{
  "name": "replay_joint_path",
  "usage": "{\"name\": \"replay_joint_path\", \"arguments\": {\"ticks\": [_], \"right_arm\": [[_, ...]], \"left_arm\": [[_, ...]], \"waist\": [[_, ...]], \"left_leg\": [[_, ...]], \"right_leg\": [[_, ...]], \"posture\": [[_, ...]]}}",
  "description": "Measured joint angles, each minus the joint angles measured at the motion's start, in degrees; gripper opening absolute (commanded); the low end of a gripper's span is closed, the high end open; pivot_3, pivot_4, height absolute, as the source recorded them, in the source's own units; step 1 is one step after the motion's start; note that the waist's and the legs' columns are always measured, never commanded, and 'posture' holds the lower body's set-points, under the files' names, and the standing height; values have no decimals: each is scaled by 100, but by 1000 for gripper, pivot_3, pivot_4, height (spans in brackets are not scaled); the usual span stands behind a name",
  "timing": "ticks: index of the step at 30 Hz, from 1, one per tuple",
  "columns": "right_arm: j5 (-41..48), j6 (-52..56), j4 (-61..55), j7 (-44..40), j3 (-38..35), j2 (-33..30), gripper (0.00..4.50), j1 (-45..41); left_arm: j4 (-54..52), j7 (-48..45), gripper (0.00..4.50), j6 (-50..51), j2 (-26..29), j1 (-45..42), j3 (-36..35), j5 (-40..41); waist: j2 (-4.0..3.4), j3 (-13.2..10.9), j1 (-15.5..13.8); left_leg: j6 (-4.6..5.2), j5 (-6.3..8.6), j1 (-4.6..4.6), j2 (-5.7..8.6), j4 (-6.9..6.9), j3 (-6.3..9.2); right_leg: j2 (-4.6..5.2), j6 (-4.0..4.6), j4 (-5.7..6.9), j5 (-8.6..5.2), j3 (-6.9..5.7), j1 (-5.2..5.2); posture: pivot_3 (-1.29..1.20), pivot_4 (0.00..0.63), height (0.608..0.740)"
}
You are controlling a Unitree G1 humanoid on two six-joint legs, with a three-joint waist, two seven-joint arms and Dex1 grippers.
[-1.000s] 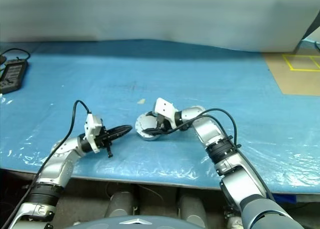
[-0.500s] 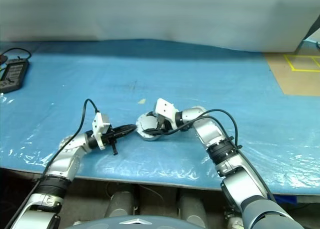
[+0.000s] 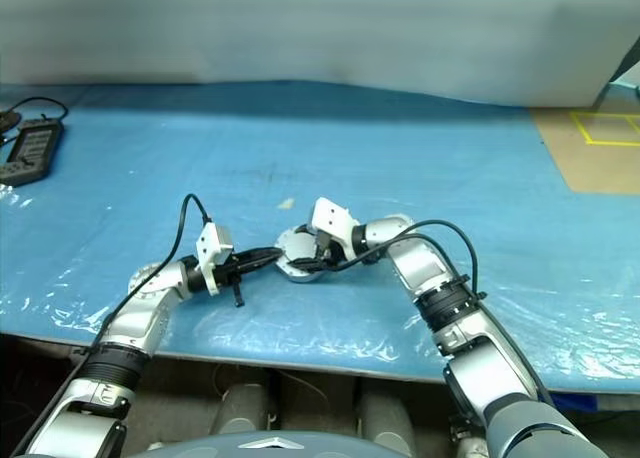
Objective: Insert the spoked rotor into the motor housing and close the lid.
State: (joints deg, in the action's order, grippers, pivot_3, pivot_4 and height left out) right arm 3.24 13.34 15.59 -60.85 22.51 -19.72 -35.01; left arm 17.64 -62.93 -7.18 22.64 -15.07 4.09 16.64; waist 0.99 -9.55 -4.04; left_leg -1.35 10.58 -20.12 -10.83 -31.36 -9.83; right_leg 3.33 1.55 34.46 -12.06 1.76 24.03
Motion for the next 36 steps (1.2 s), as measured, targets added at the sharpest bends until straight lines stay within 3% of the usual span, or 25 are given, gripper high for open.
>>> {"name": "replay_joint_path", "arguments": {"ticks": [1, 15, 24, 36], "right_arm": [[-1, 17, -3, 7, -45, -16, 4474, 2], [570, 659, -555, -331, -470, -541, 4474, 378], [1480, 1944, -988, -109, -1179, -423, 4474, 408], [2103, 3602, -944, 448, -1767, -501, 4474, 425]], "left_arm": [[-13, -8, 0, -6, 17, 7, 1, 0], [-59, -9, 0, -2, 80, -1, 4, 1], [-28, -10, 0, 18, 102, -32, 14, -3], [-14, -35, 0, 16, 101, -57, 14, -4]], "waist": [[3, 3, 0], [-1, 4, -2], [-3, 4, -14], [-3, 4, -18]], "left_leg": [[0, 0, 0, 0, 4, -2], [0, 0, -36, -5, 18, -28], [-1, -2, -91, -8, 17, -29], [-22, -14, -97, -11, 16, -28]], "right_leg": [[-1, -1, -2, -2, 0, 0], [-5, 16, -28, 2, -12, 19], [-7, 44, -52, 20, -32, 44], [-8, 45, -57, 21, -40, 43]], "posture": [[0, 150, 740], [0, 150, 740], [0, 150, 740], [0, 150, 740]]}}
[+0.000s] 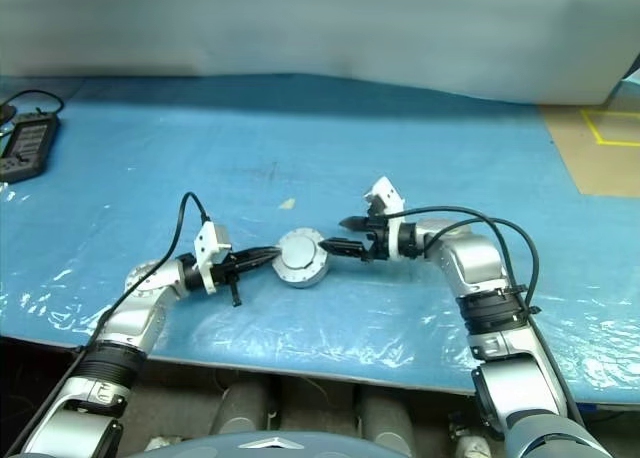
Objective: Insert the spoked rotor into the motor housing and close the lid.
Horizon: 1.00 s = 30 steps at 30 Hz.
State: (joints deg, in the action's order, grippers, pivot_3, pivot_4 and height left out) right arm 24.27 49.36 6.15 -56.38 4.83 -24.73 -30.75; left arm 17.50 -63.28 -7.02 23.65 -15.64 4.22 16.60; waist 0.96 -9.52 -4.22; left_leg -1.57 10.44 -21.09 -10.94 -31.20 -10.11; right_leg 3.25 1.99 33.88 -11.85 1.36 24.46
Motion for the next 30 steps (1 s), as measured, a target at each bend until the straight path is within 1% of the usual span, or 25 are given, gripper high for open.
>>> {"name": "replay_joint_path", "arguments": {"ticks": [9, 13, 21, 24, 30], "right_arm": [[716, 1411, -76, 183, -305, -46, 4474, 245], [981, 1832, -253, 394, -327, 169, 4474, 297], [1186, 2279, -244, 883, -389, 565, 4474, 323], [1216, 2323, -164, 994, -466, 643, 3904, 322], [1299, 2421, -49, 1102, -621, 675, 1858, 321]], "left_arm": [[2, -8, 0, -7, 1, -3, -2, -1], [2, -6, 0, -10, 2, -2, -1, -4], [2, -6, 0, -20, 3, -2, 0, -10], [2, -1, 0, -26, 2, 0, 1, -18], [-11, 7, 0, -52, 5, 23, -5, -24]], "waist": [[-1, 1, -30], [-2, 1, -31], [-3, 2, -39], [-3, 2, -39], [-3, 2, -41]], "left_leg": [[-1, -1, 1, -1, -2, 0], [-2, -1, 3, -1, -2, 0], [-3, -2, 1, -1, -2, 0], [-3, -2, 2, -1, -4, 1], [-4, -2, 3, -1, -4, 1]], "right_leg": [[0, 1, 2, 1, -2, 0], [0, 1, 3, 1, -2, -1], [0, 1, 3, 1, -4, -1], [1, 1, 4, 2, -4, -2], [0, 1, 5, 2, -4, -3]], "posture": [[0, 150, 740], [0, 150, 740], [0, 150, 740], [0, 150, 740], [0, 150, 740]]}}
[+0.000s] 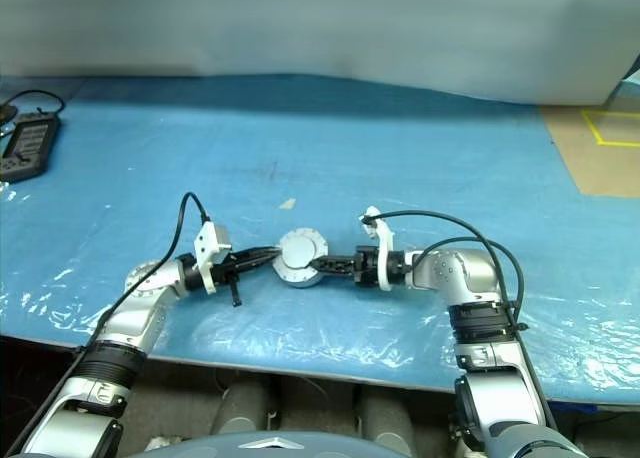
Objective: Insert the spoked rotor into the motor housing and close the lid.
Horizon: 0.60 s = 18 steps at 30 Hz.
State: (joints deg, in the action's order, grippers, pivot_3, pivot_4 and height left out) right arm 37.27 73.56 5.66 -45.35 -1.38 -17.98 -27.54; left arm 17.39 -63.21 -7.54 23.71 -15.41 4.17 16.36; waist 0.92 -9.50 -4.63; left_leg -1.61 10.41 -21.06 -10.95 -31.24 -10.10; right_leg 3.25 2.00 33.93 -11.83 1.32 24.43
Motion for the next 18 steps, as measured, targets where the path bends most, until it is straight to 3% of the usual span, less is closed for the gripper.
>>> {"name": "replay_joint_path", "arguments": {"ticks": [3, 14, 18], "right_arm": [[119, 14, 3, -11, -68, 1, 1249, -3], [122, -62, 36, 43, -66, 3, 1249, -33], [175, -71, 417, 236, -335, 224, 1249, -237]], "left_arm": [[3, -11, 0, 0, 37, 21, -6, -1], [4, 134, 0, -9, 17, 20, -9, -12], [-50, 1291, 0, 600, -310, -38, -278, -83]], "waist": [[-7, 4, -4], [-11, 6, -42], [-11, 6, -40]], "left_leg": [[0, 0, 7, 0, -1, 0], [0, 0, 10, 0, -5, 1], [0, 0, 9, 1, -20, 3]], "right_leg": [[1, 0, 3, 0, 0, -5], [1, 0, 4, 1, 0, -10], [2, 1, 22, 2, 0, -7]], "posture": [[0, 150, 740], [0, 150, 740], [0, 150, 740]]}}
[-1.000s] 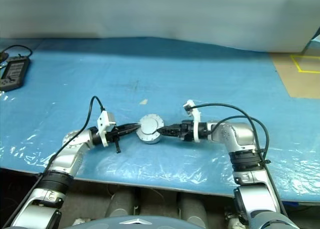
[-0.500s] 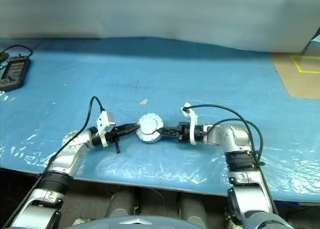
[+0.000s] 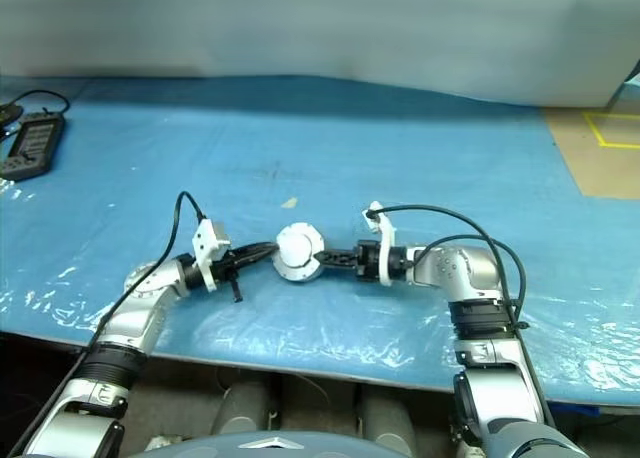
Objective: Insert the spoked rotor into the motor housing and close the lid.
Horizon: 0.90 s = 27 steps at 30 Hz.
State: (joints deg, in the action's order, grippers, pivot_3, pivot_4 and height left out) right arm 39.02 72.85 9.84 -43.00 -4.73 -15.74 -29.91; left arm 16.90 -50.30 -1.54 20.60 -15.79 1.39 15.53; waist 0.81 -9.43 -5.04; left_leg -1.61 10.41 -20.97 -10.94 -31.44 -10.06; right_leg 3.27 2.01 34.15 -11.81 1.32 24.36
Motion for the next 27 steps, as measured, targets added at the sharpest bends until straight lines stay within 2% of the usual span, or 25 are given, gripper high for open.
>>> {"name": "replay_joint_path", "arguments": {"ticks": [4, 9, 12, 16, 20, 24, 27], "right_arm": [[46, -91, 519, 235, -460, 71, 1249, -413], [140, -189, 987, 406, -1034, 91, 1249, -797], [229, -231, 1201, 543, -1335, 200, 1249, -1010], [465, -187, 1297, 842, -1780, 440, 1249, -1216], [755, -110, 1290, 1076, -2025, 690, 1249, -1317], [981, 34, 1285, 1244, -2164, 755, 1249, -1328], [1110, 126, 1282, 1342, -2187, 756, 1249, -1374]], "left_arm": [[-118, 635, 0, 1167, -77, -88, -102, 108], [-382, 776, 0, 2346, -315, -209, -661, 1042], [-524, 784, 546, 3058, -578, -311, -1125, 1958], [-866, 844, 1894, 4056, -1045, -429, -1859, 3597], [-822, 1158, 3200, 4475, -1276, -443, -2281, 4356], [-825, 1295, 4488, 4887, -1319, -412, -2402, 4863], [-825, 1437, 4488, 5114, -1350, -412, -2444, 5125]], "waist": [[1, -5, 52], [1, -6, 72], [1, -8, 95], [0, -13, 90], [0, -15, 89], [0, -22, 58], [-1, -29, 57]], "left_leg": [[-1, -1, -27, 3, -23, 4], [-2, -2, -71, 13, -44, 3], [-2, -2, -84, 4, -65, 4], [-2, -2, -91, 3, -73, 5], [-2, -2, -90, 2, -72, 5], [-2, -2, -96, 3, -71, 6], [-3, -2, -96, 2, -70, 7]], "right_leg": [[1, 1, 27, -1, 4, 27], [-8, 7, 53, -3, 3, 78], [-20, 10, 61, -3, 1, 86], [-20, 14, 62, -4, -2, 88], [-20, 14, 60, -4, -3, 87], [-19, 13, 53, -4, -5, 87], [-19, 12, 54, -3, -6, 88]], "posture": [[0, 150, 740], [0, 150, 740], [0, 150, 740], [0, 150, 740], [0, 150, 740], [0, 150, 740], [0, 150, 740]]}}
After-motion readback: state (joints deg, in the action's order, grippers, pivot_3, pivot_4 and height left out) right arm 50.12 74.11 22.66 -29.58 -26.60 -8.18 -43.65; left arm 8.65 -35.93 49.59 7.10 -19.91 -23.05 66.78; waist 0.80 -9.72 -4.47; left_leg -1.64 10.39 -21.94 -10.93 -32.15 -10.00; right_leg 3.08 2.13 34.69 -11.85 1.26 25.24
